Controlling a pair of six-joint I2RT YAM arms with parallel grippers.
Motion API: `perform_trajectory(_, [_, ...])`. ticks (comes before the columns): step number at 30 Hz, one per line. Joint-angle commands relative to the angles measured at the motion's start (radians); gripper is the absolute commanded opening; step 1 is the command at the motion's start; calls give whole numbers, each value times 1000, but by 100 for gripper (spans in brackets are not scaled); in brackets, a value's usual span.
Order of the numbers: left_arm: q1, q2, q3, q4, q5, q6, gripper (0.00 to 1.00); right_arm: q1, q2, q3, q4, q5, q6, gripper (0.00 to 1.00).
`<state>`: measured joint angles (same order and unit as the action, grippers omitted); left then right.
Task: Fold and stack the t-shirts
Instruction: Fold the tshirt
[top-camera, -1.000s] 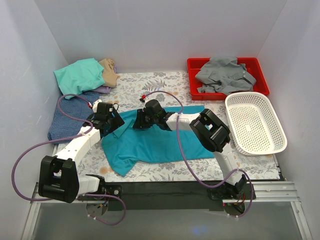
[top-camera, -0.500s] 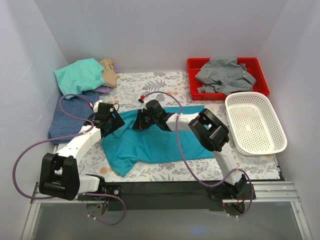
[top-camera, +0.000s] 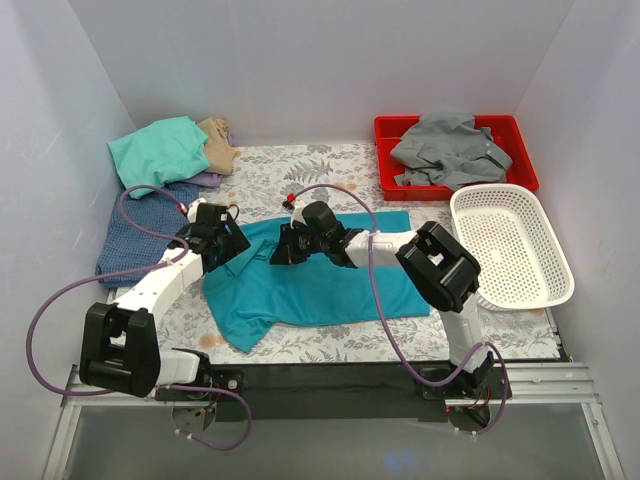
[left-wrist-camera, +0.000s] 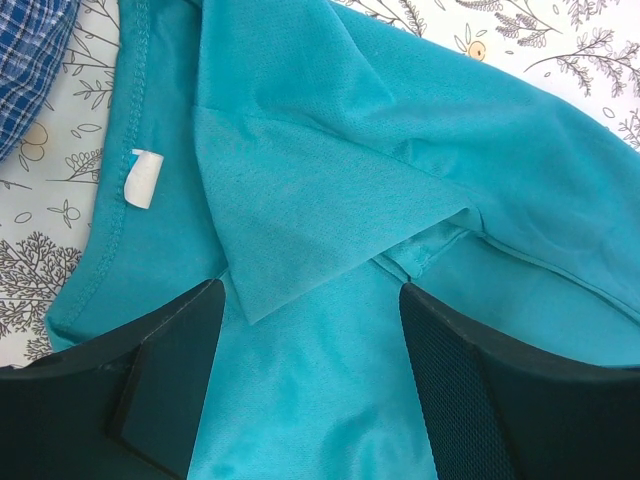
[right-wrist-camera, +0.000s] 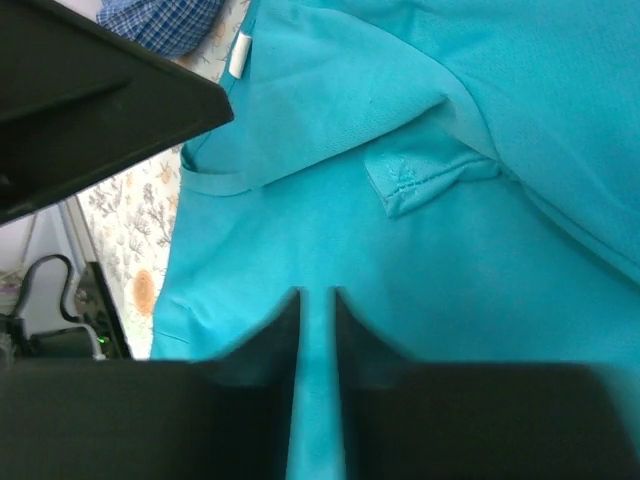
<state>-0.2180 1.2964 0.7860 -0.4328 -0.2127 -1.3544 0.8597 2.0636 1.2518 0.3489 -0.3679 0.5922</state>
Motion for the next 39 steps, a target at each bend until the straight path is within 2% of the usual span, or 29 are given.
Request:
perform_trajectory(1, [3, 1, 32, 11, -8, 9, 70, 10, -14, 31, 24, -26, -19, 32])
perform_trajectory(3, [3, 0, 35, 8, -4, 12, 69, 10, 16, 58, 22, -19, -11, 42])
perform_trajectory(6, [3, -5, 32, 14, 16, 9, 70, 9, 61, 106, 22, -5, 7, 43])
perform_trajectory(18, [5, -2, 32, 9, -4, 26, 70, 9, 116, 169, -20, 124, 35, 45])
perform_trajectory(32, [9, 0, 33, 3, -10, 32, 70, 9, 173, 225, -47, 199, 44, 44])
perform_trajectory(35, [11, 0, 30, 3, -14, 34, 70, 9, 187, 245, -45, 202, 44, 42])
perform_trajectory(38, [11, -3, 27, 2, -16, 34, 70, 12, 191, 253, -44, 207, 43, 28])
perform_trajectory(39, [12, -5, 25, 0, -17, 34, 70, 12, 191, 253, -44, 204, 44, 17])
